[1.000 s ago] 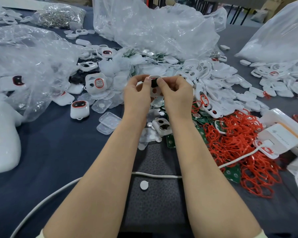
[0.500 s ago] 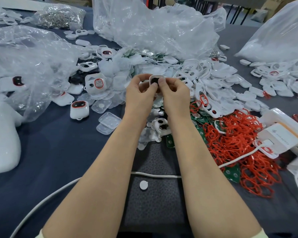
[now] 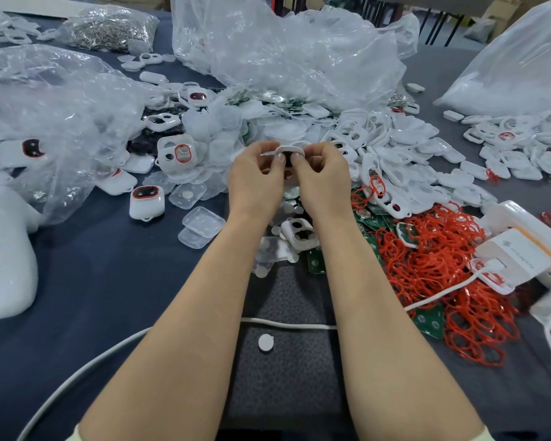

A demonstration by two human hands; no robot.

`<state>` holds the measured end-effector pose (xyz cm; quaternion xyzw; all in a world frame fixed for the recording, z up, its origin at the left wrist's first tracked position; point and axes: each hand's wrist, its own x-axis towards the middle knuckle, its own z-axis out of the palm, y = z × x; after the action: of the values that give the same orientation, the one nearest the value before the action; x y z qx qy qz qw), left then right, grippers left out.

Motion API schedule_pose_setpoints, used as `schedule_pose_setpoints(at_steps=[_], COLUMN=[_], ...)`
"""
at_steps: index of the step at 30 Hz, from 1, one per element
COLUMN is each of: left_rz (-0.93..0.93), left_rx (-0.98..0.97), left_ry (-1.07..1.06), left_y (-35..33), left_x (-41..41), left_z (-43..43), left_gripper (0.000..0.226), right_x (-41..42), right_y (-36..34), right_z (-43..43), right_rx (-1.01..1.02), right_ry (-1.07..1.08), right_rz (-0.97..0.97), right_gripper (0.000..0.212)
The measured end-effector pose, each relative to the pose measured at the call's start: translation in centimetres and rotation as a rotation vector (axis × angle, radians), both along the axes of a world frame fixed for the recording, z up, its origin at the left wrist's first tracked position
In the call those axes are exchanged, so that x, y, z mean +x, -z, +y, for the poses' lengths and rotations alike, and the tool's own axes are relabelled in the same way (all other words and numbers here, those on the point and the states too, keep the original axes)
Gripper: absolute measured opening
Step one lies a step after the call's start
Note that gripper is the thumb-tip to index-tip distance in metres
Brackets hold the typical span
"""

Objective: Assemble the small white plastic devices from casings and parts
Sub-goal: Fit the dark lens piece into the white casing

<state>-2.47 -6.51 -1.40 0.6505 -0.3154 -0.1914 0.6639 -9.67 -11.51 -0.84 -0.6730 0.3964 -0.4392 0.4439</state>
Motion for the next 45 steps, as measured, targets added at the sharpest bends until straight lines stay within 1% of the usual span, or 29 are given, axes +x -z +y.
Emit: schedule_pose_setpoints(at_steps=[4,8,10,14,17,20,24,26,32,34,35,36,37,39,40,43,45], left_rz=[-0.070,-0.134,-0.159,-0.100,-0.061,-0.069,-0.151,-0.171,-0.132,-0.086,-0.038,0.047,0.169,0.425,0.510,0.691,0.787], left_rx=[0.047,0.075,0.084,0.114,0.055,0.005,-0.047,-0.058,-0.064,-0.061,-0.057,-0.058,-0.068,-0.119,-0.147,-0.250,-0.301], left_ry=[-0.019,-0.043,-0.027,0.050,0.029,0.004,-0.045,-0.070,-0.064,-0.070,-0.086,-0.099,-0.090,-0.006,0.036,0.070,0.078], left_y=[0.0,-0.1,-0.1,-0.2,-0.5,-0.6,-0.5,-0.5,-0.4,-0.5,-0.5,-0.6,-0.8,-1.1,-1.2,-1.3,-1.4], left_x=[0.2,0.1,0.0,-0.1,-0.2,-0.4,-0.8,-0.9,-0.7,-0.5,-0.3,-0.2,-0.1,0.1,0.2,0.5,0.8], left_z=[0.0,0.0,0.0,0.2,0.5,0.6,0.5,0.5,0.4,0.3,0.3,0.3,0.4,0.5,0.5,0.5,0.6], left_gripper=[0.013,0.009,0.011,0.018,0.027,0.030,0.023,0.023,0.022,0.024,0.023,0.019,0.014,0.017,0.017,0.005,0.010], right_x=[0.0,-0.1,-0.1,-0.4,-0.5,-0.7,-0.8,-0.6,-0.4,-0.6,-0.7,-0.7,-0.7,-0.6,-0.6,-0.5,-0.5], right_y=[-0.2,-0.1,0.0,-0.2,-0.4,-0.8,-1.0,-0.9,-0.6,-0.5,-0.5,-0.5,-0.5,-0.4,-0.4,-0.3,-0.4], right_z=[0.0,0.1,0.1,0.0,0.2,0.1,0.4,0.7,0.7,0.5,0.4,0.3,0.3,0.3,0.3,0.5,0.5], right_rx=[-0.054,-0.146,-0.169,-0.174,-0.176,-0.215,-0.282,-0.295,-0.313,-0.362,-0.389,-0.413,-0.434,-0.467,-0.473,-0.411,-0.353], right_ry=[-0.019,0.004,0.022,0.040,0.007,-0.013,0.024,0.043,0.068,0.080,0.090,0.093,0.089,0.063,0.045,-0.023,-0.055], right_rz=[0.045,0.099,0.110,0.096,0.098,0.130,0.116,0.105,0.085,0.073,0.062,0.053,0.049,0.071,0.087,0.085,0.072], right_gripper=[0.004,0.008,0.009,0.010,0.006,0.006,0.009,0.009,0.008,0.003,0.004,0.007,0.010,0.012,0.012,0.015,0.019])
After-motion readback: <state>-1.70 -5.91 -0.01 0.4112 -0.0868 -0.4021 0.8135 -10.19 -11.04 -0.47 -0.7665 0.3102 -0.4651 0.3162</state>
